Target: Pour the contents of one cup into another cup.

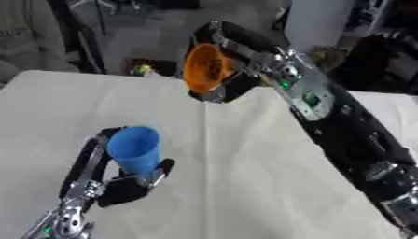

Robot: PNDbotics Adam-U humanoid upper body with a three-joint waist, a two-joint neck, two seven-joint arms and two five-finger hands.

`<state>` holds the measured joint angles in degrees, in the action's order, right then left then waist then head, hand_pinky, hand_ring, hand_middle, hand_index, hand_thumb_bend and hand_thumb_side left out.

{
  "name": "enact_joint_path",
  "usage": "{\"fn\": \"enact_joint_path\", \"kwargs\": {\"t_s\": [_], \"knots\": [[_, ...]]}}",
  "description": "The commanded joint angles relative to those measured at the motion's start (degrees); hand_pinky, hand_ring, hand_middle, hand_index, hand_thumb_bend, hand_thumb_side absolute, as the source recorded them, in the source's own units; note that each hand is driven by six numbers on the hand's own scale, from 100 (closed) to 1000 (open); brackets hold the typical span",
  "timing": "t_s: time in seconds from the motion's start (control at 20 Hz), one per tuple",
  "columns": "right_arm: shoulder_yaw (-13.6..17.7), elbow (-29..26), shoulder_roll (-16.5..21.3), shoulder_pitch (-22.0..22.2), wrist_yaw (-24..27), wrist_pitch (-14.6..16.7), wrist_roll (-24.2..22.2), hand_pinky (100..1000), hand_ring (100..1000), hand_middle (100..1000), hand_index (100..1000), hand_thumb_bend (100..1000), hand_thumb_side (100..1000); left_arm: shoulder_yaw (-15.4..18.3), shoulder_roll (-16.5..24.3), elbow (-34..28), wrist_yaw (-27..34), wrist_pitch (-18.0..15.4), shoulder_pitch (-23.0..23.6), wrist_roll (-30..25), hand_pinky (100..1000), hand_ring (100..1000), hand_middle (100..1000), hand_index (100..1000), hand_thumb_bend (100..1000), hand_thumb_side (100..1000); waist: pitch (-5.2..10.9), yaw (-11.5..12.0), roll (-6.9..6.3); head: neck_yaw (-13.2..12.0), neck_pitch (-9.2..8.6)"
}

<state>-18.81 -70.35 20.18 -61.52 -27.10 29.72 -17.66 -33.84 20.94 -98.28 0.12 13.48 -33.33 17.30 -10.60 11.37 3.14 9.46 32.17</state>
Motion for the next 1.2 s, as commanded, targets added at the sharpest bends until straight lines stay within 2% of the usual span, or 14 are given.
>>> {"fn": "enact_joint_path", "kwargs": {"t_s": [0.05,0.25,0.65,1.2], "knots": [[-0.24,-2.2,-0.13,-1.37,-1.65,1.15,-0.01,542,257,191,383,254,100,-0.36,-0.26,-0.19,-0.85,-0.04,-1.62,-0.98,476,176,258,464,255,100,1.22,0.01,-0.1,0.02,-0.01],[-0.93,-4.87,-0.69,-1.41,-3.55,2.3,0.23,559,262,195,354,267,100,-0.69,-0.62,0.85,-1.23,-0.23,-2.16,-1.41,476,176,258,464,256,100,1.27,-0.11,0.12,-0.2,-0.14],[-1.61,-9.04,-1.94,-0.59,-7.29,3.46,1.29,582,270,201,364,283,100,-0.85,-1.22,3.25,-1.73,-1.0,-2.43,-1.42,477,175,257,464,255,100,1.24,-0.42,0.05,-0.51,-0.2],[-1.69,-5.53,-3.06,-0.16,-11.28,4.63,2.39,581,270,200,364,304,100,-2.22,-1.06,0.87,-4.58,-0.7,-3.37,-5.02,478,174,258,467,262,100,1.21,-0.07,0.03,-0.46,-0.21]]}}
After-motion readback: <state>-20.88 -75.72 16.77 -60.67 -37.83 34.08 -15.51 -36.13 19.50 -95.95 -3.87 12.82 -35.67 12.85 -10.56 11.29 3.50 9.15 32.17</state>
